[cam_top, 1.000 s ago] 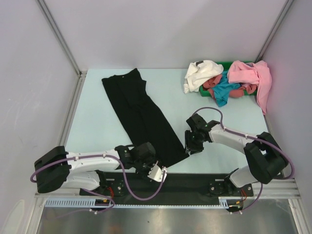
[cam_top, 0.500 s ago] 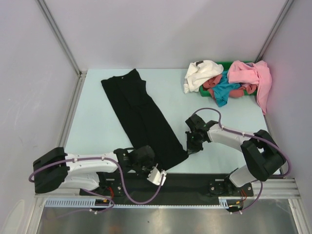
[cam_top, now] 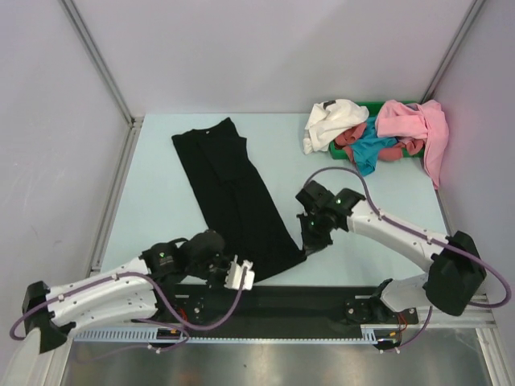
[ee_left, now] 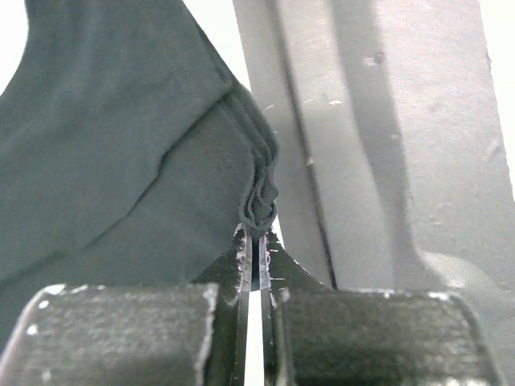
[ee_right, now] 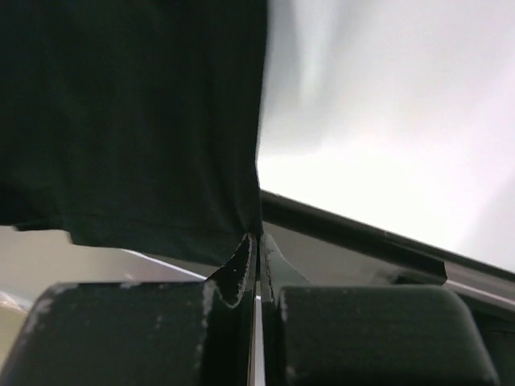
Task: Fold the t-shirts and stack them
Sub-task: Fold the tshirt
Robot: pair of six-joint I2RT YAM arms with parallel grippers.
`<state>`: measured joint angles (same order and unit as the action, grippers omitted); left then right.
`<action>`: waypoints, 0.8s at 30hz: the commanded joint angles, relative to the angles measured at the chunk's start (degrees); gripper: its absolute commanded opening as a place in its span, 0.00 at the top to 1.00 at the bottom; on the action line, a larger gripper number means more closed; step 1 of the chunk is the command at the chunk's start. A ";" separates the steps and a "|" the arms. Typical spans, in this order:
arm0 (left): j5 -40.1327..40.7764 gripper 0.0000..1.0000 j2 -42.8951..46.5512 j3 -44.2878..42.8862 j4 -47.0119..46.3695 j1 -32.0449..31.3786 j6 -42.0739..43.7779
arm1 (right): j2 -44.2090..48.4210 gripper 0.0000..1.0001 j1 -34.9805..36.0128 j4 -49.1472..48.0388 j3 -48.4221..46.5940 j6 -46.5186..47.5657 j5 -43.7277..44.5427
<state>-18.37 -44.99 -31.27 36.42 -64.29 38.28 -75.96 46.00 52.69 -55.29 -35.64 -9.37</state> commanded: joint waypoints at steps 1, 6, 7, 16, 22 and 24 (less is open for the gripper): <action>-1.84 1.00 1.66 -2.66 3.74 8.96 -3.39 | -4.87 1.00 -2.91 2.16 -11.81 4.25 0.14; -7.46 1.00 -5.70 -8.45 4.00 28.56 -0.49 | -21.28 1.00 -6.71 -0.39 -28.79 10.67 -0.65; -8.25 1.00 -7.29 -9.50 4.09 31.22 0.03 | -23.68 1.00 -7.15 -0.74 -31.43 12.07 -0.91; -11.16 1.00 -25.82 -19.35 -0.12 51.10 2.23 | -49.60 1.00 -11.19 -1.01 -63.43 13.93 -4.78; -5.90 0.99 -33.13 -23.22 -4.69 55.50 1.97 | -57.36 1.00 -13.03 -1.78 -73.47 12.18 -5.22; -4.66 1.00 -36.12 -24.71 -7.32 56.38 0.92 | -58.16 1.00 -13.56 -3.55 -73.47 10.69 -4.70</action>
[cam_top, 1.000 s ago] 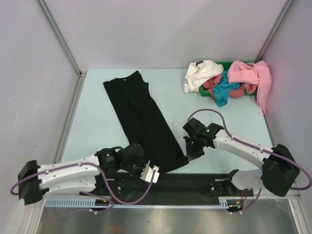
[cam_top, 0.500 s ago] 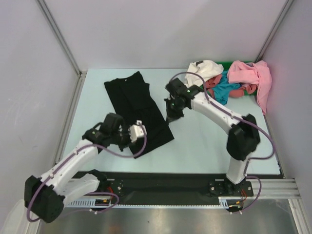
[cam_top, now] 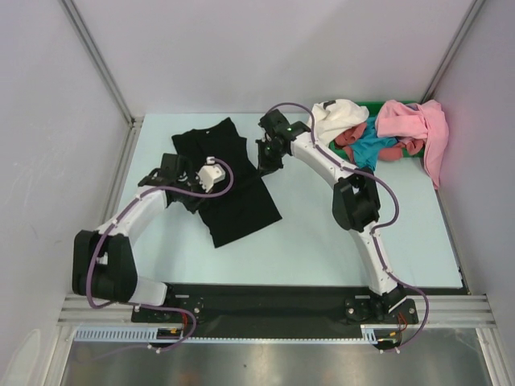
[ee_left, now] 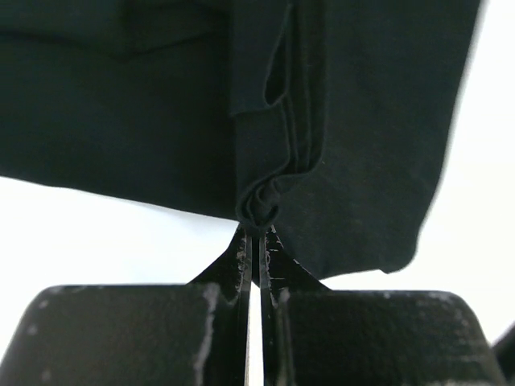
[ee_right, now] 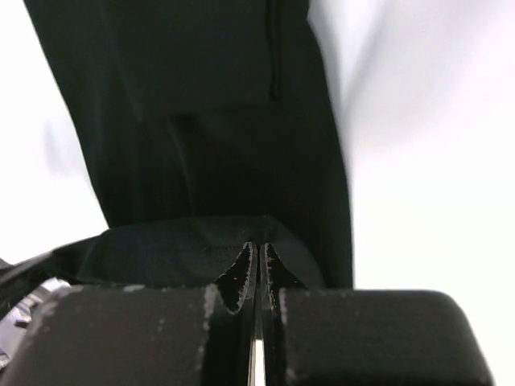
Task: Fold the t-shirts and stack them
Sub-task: Fold the tshirt
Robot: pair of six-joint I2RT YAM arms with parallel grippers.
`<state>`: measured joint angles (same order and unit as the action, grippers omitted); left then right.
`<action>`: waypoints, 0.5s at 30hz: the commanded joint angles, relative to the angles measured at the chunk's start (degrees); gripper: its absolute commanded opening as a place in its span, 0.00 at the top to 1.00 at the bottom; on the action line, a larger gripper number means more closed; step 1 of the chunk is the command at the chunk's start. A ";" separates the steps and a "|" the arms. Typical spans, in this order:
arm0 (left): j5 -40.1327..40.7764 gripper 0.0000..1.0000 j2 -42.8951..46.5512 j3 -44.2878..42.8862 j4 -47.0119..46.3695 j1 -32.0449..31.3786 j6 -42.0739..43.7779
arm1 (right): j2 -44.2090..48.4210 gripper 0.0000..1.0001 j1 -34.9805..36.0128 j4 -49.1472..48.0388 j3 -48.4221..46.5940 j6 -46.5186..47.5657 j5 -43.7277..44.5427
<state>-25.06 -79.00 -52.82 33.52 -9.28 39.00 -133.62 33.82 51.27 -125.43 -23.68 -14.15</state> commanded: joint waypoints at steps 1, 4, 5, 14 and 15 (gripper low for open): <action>2.64 1.00 -3.34 -3.87 -5.03 1.63 -0.33 | -0.76 1.00 -1.83 -3.70 -3.25 -1.63 0.18; 4.22 1.00 -8.00 -7.47 -6.01 2.42 -2.87 | -1.64 1.00 -2.18 -6.69 -3.24 -2.77 0.18; 4.66 1.00 -10.27 -9.04 -6.09 2.60 -3.40 | -1.99 1.00 -2.18 -7.49 -3.25 -3.03 0.18; 6.51 1.00 -16.18 -12.66 -6.01 3.92 -4.81 | -6.82 1.00 -2.62 -12.41 -5.88 -6.46 -0.88; 6.60 1.00 -16.53 -12.75 -5.66 3.92 -5.08 | -7.09 0.98 -2.62 -12.42 -6.40 -6.73 -0.88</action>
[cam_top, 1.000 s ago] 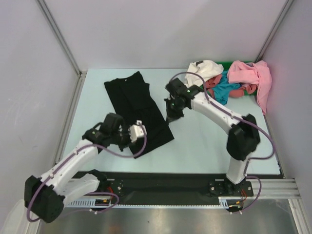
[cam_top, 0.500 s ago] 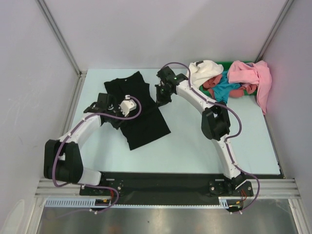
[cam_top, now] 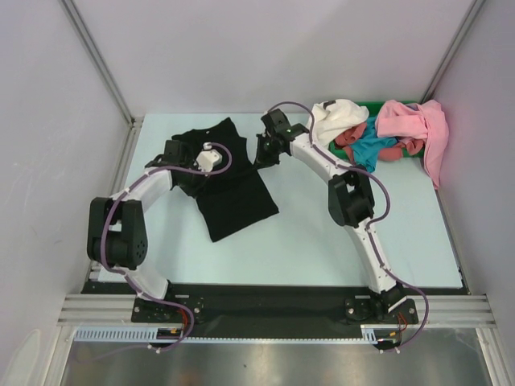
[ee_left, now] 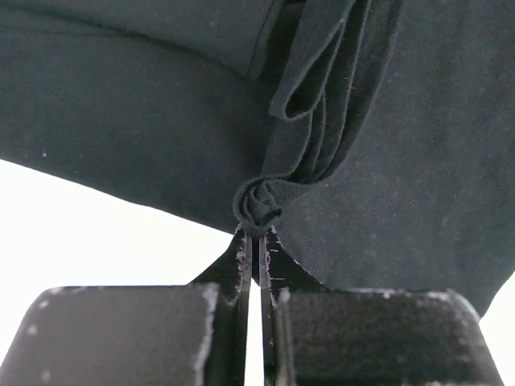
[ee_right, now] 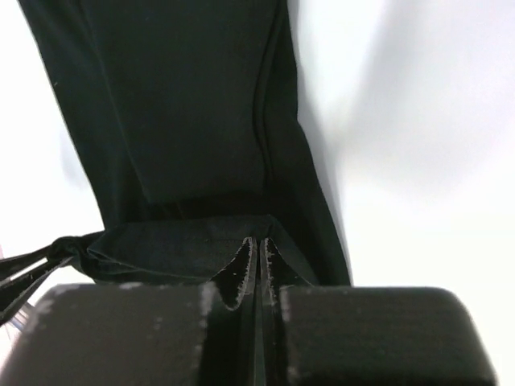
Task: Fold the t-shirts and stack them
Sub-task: Fold the tshirt
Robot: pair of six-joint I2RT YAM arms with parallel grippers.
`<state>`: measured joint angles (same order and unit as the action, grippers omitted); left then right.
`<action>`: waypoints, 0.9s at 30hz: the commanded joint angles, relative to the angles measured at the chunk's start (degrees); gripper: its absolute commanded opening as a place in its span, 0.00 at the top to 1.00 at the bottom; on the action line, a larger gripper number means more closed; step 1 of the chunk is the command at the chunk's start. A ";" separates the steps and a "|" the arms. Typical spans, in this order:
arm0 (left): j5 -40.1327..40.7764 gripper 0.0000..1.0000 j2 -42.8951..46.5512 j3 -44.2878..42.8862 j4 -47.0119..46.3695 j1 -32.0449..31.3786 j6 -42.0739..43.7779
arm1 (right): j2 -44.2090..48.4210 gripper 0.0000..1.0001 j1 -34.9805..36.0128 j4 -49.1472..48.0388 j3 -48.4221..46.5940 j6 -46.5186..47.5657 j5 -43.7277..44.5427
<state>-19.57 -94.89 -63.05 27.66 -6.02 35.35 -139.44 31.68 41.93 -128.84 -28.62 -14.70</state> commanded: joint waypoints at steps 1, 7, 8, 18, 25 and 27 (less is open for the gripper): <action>1.03 0.97 -1.34 -2.61 0.46 0.66 -1.86 | -1.71 0.94 -0.57 -3.43 -3.17 -1.96 -0.24; 9.52 0.49 -4.51 -6.20 -2.52 1.10 -7.73 | -0.23 0.46 -2.23 -4.31 -3.26 -3.90 3.79; 10.25 0.48 -4.95 -8.73 -2.87 1.62 -9.06 | 1.78 0.46 -2.24 -4.58 -3.09 -3.29 5.45; 8.32 0.51 5.41 -0.24 -2.27 -1.26 -6.53 | 17.35 0.47 0.22 -8.11 19.85 2.43 5.91; 2.87 0.42 19.28 13.11 4.15 -15.76 8.74 | 27.00 0.41 1.54 -5.54 38.11 4.36 2.84; 3.22 0.41 19.74 15.75 5.91 -19.62 9.56 | 28.25 0.42 2.24 -5.72 40.76 4.80 2.39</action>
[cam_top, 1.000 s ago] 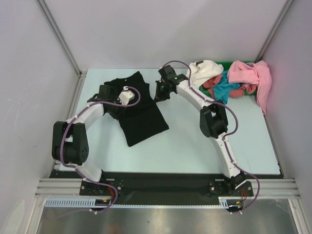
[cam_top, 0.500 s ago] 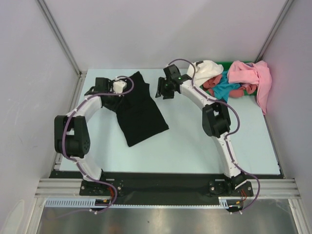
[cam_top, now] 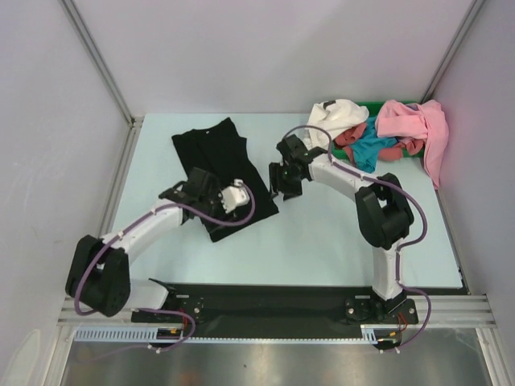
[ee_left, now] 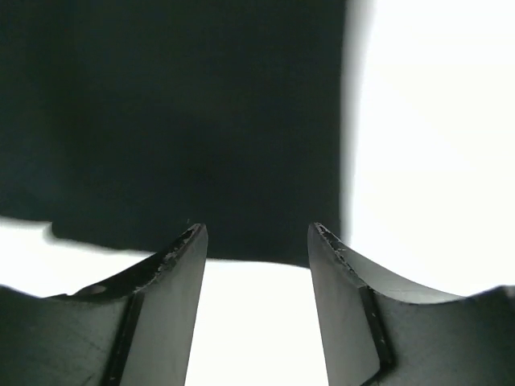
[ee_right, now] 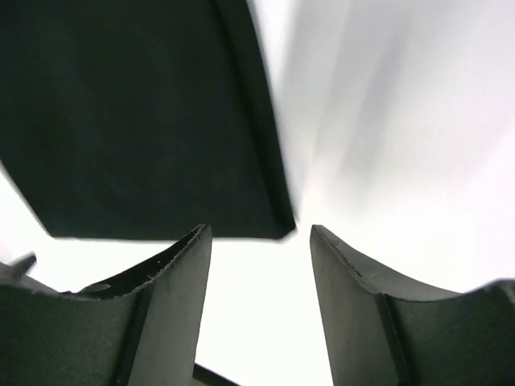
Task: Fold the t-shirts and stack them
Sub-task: Fold the tshirt
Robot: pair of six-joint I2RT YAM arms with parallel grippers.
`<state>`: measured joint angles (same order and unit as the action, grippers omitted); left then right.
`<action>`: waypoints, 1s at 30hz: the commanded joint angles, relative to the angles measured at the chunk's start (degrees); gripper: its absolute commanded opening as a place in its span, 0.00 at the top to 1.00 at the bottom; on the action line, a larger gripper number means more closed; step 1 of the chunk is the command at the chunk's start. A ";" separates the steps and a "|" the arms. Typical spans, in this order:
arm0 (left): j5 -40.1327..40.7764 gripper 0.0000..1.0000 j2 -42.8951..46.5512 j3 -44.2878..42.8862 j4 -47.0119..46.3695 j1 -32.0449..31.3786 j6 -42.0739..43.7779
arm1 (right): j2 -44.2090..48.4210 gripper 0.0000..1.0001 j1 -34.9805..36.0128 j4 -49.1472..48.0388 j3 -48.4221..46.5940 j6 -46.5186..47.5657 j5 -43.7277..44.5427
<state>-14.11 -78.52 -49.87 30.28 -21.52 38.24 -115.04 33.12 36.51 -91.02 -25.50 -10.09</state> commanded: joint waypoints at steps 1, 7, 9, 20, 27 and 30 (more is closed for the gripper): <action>-2.67 0.40 3.46 3.36 3.29 -4.75 6.41 | 4.56 0.43 1.06 -0.56 5.39 1.76 -2.39; -1.63 0.39 1.80 8.38 -0.83 -10.21 4.30 | 4.74 0.45 1.33 -6.35 12.18 -0.69 -3.19; 0.74 0.39 0.05 9.70 -2.94 -11.26 3.95 | 3.69 0.44 1.24 -7.07 12.19 -1.13 -1.78; 4.70 0.44 0.03 14.44 -6.20 -14.52 2.54 | 10.89 0.43 1.94 -11.46 16.67 -2.88 -1.78; 6.02 0.45 2.49 14.18 -3.74 -14.52 3.42 | 3.43 0.39 2.65 -10.94 10.70 -3.86 -2.13; 6.11 0.45 3.72 14.53 -2.25 -14.43 4.03 | 1.49 0.40 2.65 -9.62 10.60 -3.42 -1.87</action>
<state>-8.95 -76.79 -36.58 24.97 -35.62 41.10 -111.44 35.35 25.98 -78.98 -28.60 -12.43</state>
